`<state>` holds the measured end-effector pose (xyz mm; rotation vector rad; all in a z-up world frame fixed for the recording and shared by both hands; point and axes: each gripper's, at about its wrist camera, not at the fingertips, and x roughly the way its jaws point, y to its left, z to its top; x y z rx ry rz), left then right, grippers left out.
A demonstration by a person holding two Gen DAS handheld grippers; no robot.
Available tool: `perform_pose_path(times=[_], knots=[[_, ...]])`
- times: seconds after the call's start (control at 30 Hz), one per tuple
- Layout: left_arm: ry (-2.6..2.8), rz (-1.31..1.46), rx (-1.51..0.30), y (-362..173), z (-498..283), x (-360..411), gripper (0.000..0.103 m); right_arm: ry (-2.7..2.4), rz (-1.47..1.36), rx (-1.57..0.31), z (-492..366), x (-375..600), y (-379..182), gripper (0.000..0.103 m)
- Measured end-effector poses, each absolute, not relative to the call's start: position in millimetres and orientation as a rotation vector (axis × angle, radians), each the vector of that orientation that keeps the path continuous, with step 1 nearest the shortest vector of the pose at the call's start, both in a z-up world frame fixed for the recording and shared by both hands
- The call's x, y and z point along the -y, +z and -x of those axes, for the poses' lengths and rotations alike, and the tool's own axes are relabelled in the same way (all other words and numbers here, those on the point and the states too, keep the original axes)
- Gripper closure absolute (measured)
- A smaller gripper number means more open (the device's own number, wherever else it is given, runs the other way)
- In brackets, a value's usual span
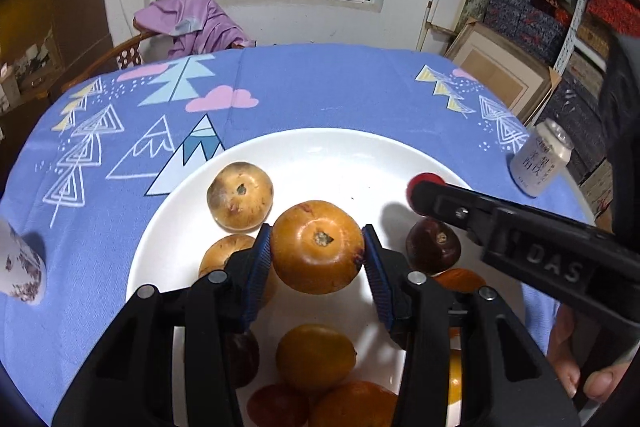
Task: Organize fruits
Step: 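Lower the persimmon and red tomato onto the plate and open both tools, then move the left tool to a red tomato while the right tool approaches another red tomato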
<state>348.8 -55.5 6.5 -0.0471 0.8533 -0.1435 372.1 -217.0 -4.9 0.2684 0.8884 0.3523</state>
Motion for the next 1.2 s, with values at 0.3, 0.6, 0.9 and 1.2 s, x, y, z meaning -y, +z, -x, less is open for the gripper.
perform_pose_path(times=[0.3,0.6,0.9,1.2], knots=[[-0.139,0.040,-0.853,4.0,-353.7,61.2,0.048,0.357,-0.262,-0.911,-378.9,215.3,-14.7,0.076],[-0.112,0.084,-0.810,21.0,-333.8,47.5,0.034,0.365,-0.302,-0.901,-379.4,222.0,-12.9,0.071],[-0.053,0.123,-0.735,50.9,-272.8,11.8,0.025,0.395,-0.328,-0.847,-360.0,229.7,8.4,0.065],[0.014,0.243,-0.707,44.3,-178.2,-39.0,0.012,0.379,-0.283,-0.796,-288.8,221.6,30.0,0.044]])
